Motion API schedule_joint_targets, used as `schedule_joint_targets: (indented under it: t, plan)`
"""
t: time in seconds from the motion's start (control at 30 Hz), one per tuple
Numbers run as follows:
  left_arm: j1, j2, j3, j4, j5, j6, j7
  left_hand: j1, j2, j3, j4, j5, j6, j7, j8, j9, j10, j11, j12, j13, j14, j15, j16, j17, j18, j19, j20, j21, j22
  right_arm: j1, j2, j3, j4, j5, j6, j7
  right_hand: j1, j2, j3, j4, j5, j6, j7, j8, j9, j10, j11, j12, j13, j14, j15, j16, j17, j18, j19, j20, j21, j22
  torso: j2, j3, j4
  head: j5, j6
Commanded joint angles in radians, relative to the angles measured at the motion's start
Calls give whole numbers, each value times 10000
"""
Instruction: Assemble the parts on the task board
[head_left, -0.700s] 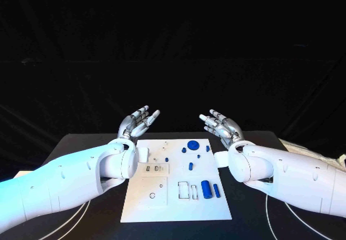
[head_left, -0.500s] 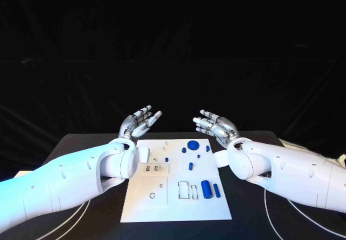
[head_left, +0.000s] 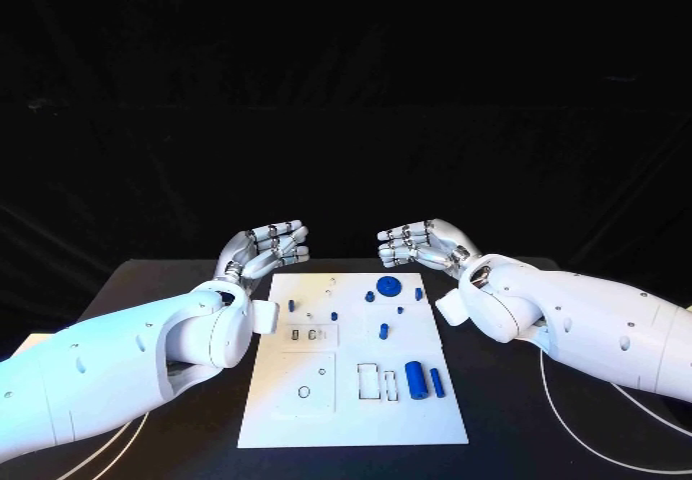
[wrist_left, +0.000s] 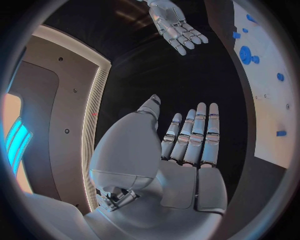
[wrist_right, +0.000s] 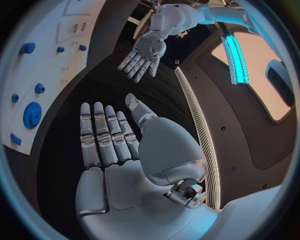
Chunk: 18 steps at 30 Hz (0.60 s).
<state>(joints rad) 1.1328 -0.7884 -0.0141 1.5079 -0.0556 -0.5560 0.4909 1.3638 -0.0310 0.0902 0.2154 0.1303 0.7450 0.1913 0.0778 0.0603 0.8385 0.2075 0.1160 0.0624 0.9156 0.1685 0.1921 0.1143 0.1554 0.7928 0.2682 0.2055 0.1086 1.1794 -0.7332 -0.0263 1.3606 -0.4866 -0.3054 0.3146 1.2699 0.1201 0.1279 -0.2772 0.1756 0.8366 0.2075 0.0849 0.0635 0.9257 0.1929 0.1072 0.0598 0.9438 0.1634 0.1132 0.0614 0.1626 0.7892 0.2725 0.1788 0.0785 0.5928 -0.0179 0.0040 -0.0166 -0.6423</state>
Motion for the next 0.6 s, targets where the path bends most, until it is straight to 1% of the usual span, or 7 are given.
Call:
schedule_joint_targets:
  t: [0.03,0.13,0.3,0.4,0.43,0.5,0.6]
  plan:
    - [72,-144,9,450,-284,413,-316,328,216,-67,-583,29,1258,377,-38,48,1323,-306,177,43,1842,-471,581,498,289,1880,-368,560,182,74,-14,20,36,-2803,-863,-701,50,-332,863,-123,-224,1339,90,-116,24,1347,-294,-104,18,1623,-407,111,45,232,1192,-318,356,-12,375,-55,56,-34,87]
    - [102,-307,20,736,-285,458,-449,411,237,-79,-715,32,1457,356,-44,61,1503,-352,202,59,1987,-530,602,624,283,2075,-435,597,190,178,-13,50,-33,-3685,-939,-1000,8,-494,1204,-125,-261,1505,37,-170,25,1604,-361,-208,23,1990,-515,65,52,235,1448,-435,417,-36,503,-80,104,-67,126]
    - [154,-617,62,1233,-285,626,-515,451,333,-72,-835,40,2179,255,255,137,2141,-519,386,132,2451,-721,883,943,284,2538,-626,754,260,408,116,94,-343,-6133,-798,-1382,29,-687,1624,-110,-385,1837,-84,-135,54,2113,-545,-239,49,2707,-740,149,134,242,2005,-687,654,13,734,-116,173,-117,246]
    - [212,-821,90,1558,-285,701,-499,459,351,-57,-862,36,2351,198,293,136,2426,-612,456,161,2659,-828,1091,1121,280,2749,-724,849,312,631,234,109,-567,-7597,-549,-1666,105,-839,1749,-96,-425,2052,-187,-120,65,2511,-687,-218,61,3241,-944,261,211,232,2555,-944,978,133,911,-135,212,-144,302]
    - [237,-914,104,1732,-286,748,-504,444,353,-55,-858,36,2425,171,307,137,2542,-650,476,172,2723,-863,1176,1200,279,2827,-763,885,333,738,273,114,-641,-8322,-378,-1862,105,-922,1755,-80,-475,2141,-242,-124,66,2692,-760,-219,66,3550,-1052,334,255,234,2860,-1076,1181,216,1014,-142,254,-192,349]
    - [261,-998,116,1902,-285,792,-513,425,351,-58,-849,35,2469,153,311,136,2600,-668,474,174,2751,-884,1229,1258,274,2870,-786,904,346,842,308,117,-691,-9005,-209,-2070,122,-1002,1723,-60,-495,2245,-322,-122,69,2905,-861,-214,78,4104,-1222,552,398,225,3191,-1244,1425,321,1099,-159,302,-257,375]
    - [307,-1152,131,2249,-211,850,-523,405,340,-68,-840,32,2482,148,307,133,2621,-674,467,173,2762,-892,1257,1290,272,2892,-797,912,353,1026,344,122,-668,-10289,206,-2576,165,-1165,1591,-34,-258,2468,-511,-83,83,3478,-1079,-55,171,4965,-1527,942,689,217,3908,-1569,1985,582,1265,-177,366,-304,439]
